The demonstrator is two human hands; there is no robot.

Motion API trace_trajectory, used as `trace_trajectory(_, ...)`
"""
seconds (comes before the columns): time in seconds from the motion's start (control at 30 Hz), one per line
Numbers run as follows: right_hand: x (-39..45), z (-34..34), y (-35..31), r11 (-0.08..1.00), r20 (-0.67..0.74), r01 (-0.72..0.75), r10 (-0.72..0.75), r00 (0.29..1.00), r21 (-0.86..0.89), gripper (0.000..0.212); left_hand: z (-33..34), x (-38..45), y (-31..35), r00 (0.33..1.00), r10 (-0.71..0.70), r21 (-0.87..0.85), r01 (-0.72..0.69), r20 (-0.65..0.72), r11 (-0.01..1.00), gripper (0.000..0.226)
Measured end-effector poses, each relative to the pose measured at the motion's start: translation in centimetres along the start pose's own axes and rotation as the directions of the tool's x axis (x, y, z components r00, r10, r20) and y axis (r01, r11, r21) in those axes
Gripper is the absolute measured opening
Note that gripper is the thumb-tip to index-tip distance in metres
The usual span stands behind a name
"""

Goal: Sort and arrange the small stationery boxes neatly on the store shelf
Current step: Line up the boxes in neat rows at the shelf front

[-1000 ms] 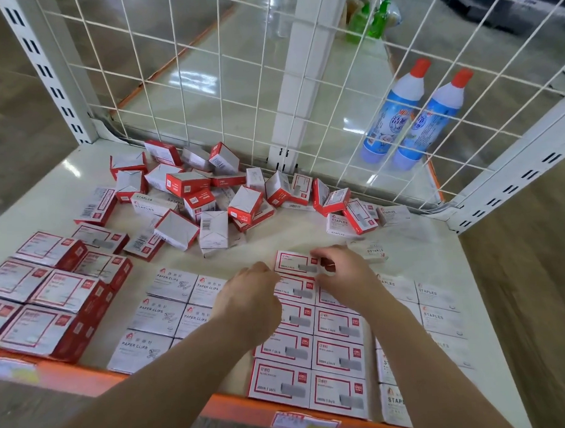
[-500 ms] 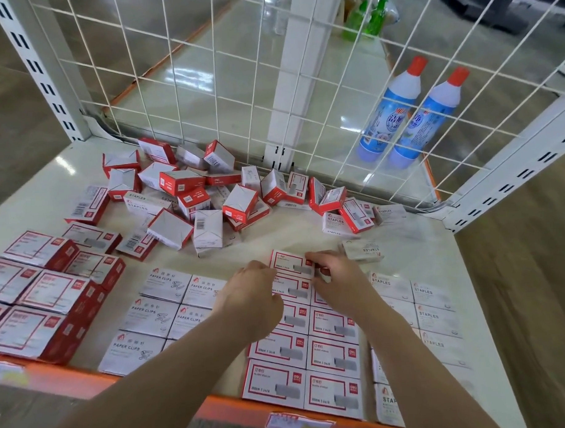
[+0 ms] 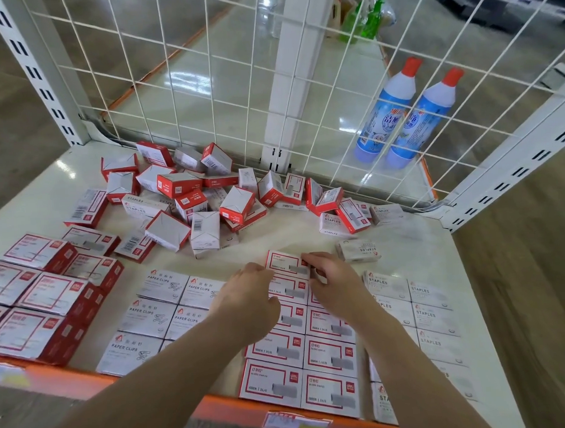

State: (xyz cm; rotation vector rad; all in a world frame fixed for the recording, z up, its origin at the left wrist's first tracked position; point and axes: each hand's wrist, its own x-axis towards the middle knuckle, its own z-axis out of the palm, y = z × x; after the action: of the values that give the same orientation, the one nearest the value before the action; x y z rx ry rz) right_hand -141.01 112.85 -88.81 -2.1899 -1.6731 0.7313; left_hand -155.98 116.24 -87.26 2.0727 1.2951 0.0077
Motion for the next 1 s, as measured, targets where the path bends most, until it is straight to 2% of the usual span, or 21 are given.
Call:
trace_trajectory(0.23, -0.4, -0.4, 0.2, 1.000, -0.039, 0.001, -0.001, 0.999, 0.014, 0.039, 0.1, 0.0, 0.0, 0.999, 0.035, 0.065, -0.033, -0.029, 0.997, 0.049)
trace_trajectory(0.4, -0.7, -1.8, 2.4, 0.998, -0.191, -0.036, 0.044, 0.981, 0.044, 0.039, 0.8, 0.1, 0.8, 0.988, 0.153, 0.201, -0.153, 0.015, 0.968, 0.056)
trace_trajectory(0.53, -0.5, -3.2, 4.4, 0.985, -0.365, -0.142, 0.167, 0.916, 0.096, 0.031, 2.1, 0.4, 1.5, 0.967, 0.244, 0.264, -0.253, 0.066, 0.931, 0.057)
trace_trajectory(0.7, 0.6, -3.6, 5.9, 0.956, -0.298, -0.282, 0.293, 0.908, 0.082, 0.035, 2.5, 1.0, 2.1, 0.973, 0.226, 0.288, -0.232, 0.053, 0.929, 0.055)
trace_trajectory(0.83, 1.2, -3.3, 5.8, 0.975, -0.289, -0.208, 0.221, 0.931, 0.073, 0.028, 2.2, 1.5, 2.3, 0.976, 0.215, 0.262, -0.219, 0.046, 0.940, 0.049)
trace_trajectory(1.0, 1.9, -3.2, 5.5, 0.981, -0.259, -0.195, 0.192, 0.947, 0.017, 0.035, 2.2, 1.2, 2.0, 0.975, 0.212, 0.256, -0.222, 0.064, 0.941, 0.054)
